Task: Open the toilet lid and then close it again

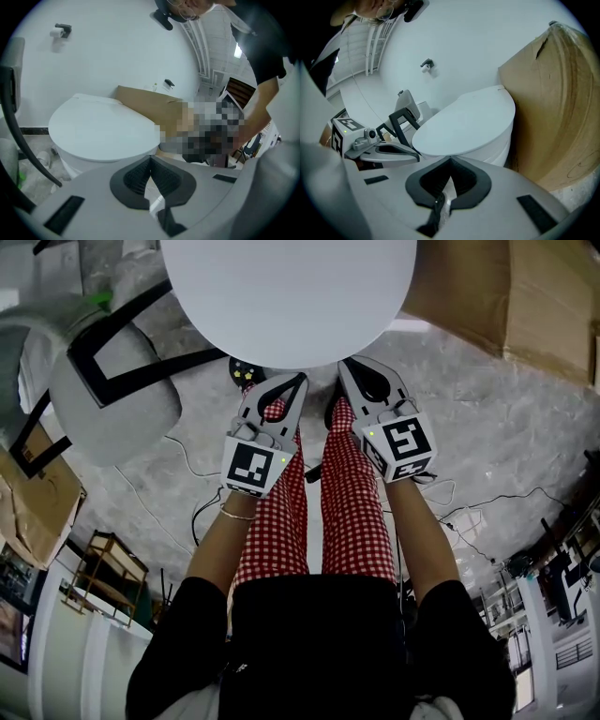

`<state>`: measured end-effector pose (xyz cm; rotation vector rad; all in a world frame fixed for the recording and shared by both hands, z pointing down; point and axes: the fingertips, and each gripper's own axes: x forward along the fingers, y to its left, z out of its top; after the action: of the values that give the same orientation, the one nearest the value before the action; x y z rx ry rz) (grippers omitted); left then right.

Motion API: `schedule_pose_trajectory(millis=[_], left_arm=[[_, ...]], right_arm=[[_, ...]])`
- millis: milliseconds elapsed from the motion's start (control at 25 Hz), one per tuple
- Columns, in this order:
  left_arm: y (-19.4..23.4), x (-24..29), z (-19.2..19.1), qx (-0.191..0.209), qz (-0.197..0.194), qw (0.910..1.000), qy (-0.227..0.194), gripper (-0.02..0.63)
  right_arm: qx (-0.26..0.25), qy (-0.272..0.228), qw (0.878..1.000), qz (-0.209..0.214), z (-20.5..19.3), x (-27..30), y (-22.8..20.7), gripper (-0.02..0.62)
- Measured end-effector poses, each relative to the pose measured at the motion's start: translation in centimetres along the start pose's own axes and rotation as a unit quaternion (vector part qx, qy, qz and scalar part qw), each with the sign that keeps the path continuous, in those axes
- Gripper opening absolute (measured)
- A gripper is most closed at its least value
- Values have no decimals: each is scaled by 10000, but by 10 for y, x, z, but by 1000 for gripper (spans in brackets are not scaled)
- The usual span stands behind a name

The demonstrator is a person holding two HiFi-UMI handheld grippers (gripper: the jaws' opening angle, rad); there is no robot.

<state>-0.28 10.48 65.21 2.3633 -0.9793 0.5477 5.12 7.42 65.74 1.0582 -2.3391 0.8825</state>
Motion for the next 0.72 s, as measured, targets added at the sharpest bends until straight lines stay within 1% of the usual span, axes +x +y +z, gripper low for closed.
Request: schedule_pose_trajectory(millis=[280, 480, 720], left_arm=[[-7, 3, 6, 7, -43, 10000, 12, 4], [-8, 3, 11, -50, -71, 10000, -19, 3], [-4, 2, 16, 33, -48, 10000, -10, 3]], right_arm=[[-16, -206, 9997, 96, 18, -12, 5, 18], [26, -186, 9998, 111, 29, -18, 10, 18], [1, -251, 9996, 152, 41, -27, 13, 18]])
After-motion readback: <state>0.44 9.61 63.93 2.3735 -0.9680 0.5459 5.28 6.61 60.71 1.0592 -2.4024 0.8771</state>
